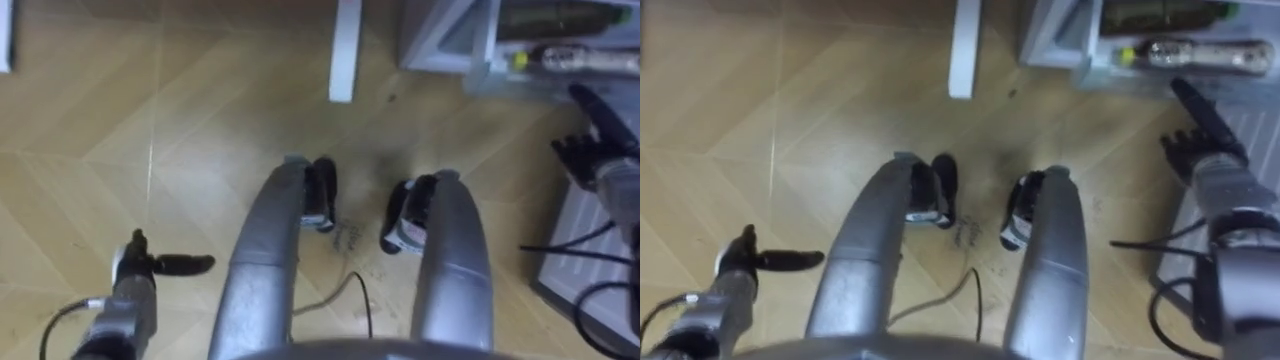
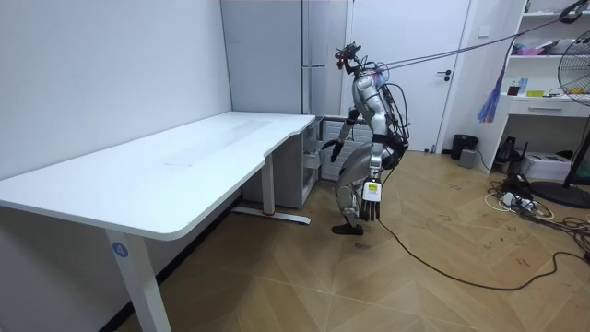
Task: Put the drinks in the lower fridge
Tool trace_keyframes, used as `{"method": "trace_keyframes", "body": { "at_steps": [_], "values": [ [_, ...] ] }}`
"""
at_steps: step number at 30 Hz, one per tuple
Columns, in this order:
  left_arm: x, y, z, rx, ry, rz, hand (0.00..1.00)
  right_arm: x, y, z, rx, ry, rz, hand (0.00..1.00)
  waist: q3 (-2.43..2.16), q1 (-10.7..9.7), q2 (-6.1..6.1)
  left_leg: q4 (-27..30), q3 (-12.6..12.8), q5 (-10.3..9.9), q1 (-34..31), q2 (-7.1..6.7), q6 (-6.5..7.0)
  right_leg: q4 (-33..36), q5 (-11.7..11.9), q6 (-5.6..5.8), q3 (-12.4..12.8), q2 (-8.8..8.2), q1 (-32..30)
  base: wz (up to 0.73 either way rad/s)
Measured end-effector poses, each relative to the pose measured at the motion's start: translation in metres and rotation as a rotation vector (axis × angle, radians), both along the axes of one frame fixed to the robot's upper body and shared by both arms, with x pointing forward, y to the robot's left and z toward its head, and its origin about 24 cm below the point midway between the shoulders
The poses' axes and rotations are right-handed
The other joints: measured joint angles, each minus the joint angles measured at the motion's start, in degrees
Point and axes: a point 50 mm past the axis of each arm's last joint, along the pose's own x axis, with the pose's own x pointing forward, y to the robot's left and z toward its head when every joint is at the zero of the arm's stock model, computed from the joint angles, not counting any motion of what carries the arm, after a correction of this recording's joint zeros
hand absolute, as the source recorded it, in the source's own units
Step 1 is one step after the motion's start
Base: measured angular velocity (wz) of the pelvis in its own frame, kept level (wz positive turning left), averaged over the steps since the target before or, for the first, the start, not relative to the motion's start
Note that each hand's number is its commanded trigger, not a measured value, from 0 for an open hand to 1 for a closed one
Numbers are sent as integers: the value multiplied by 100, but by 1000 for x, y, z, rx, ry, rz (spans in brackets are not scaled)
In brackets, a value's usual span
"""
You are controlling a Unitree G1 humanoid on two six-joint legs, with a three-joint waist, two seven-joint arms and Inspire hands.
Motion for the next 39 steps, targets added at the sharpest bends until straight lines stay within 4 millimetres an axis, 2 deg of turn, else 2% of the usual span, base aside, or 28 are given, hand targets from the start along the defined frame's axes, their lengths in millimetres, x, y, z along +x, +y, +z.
{"method": "trace_keyframes", "body": {
  "at_steps": [1,3,13,21,29,32,34,39],
  "values": [
    [0,0,0,1,-3,-1,0,4,-2,7,-28,-8,18,0,6,10,-10,31,-3,-15,-25,-60,26,57,-14,26,22,-66,-43,-4],
    [1,2,1,6,-7,-6,0,12,-3,17,-30,-42,16,0,8,21,-12,76,-25,-18,-90,-133,31,120,-15,32,73,-71,-126,0],
    [-2,3,3,1,-21,-25,0,54,7,69,9,-246,25,0,13,44,-20,212,-51,1,-311,-140,-1,289,-73,27,-31,-184,-279,8],
    [-13,2,2,-9,-16,-36,0,54,4,73,10,-266,-1,0,32,9,-51,208,26,-52,-369,-159,86,347,-171,14,-91,-374,-354,3],
    [-19,5,4,-7,-18,-43,0,54,2,75,0,-244,-17,0,39,75,-62,215,-5,-26,-360,-175,43,391,-198,-2,-108,-390,-357,1],
    [-32,12,6,7,-2,-49,0,55,4,76,-13,-239,-8,0,39,102,-62,254,-32,-29,-360,-178,26,425,-208,-23,-108,-415,-360,-5],
    [-46,16,6,16,22,-49,0,56,4,78,-28,-225,-4,0,38,107,-60,316,-58,-45,-360,-226,3,510,-229,-59,-127,-491,-360,0],
    [-62,20,5,10,60,-51,0,57,5,78,-65,-180,12,0,42,180,-62,401,-135,-32,-279,-227,-74,593,-255,-103,-160,-462,-261,0]
  ]
}}
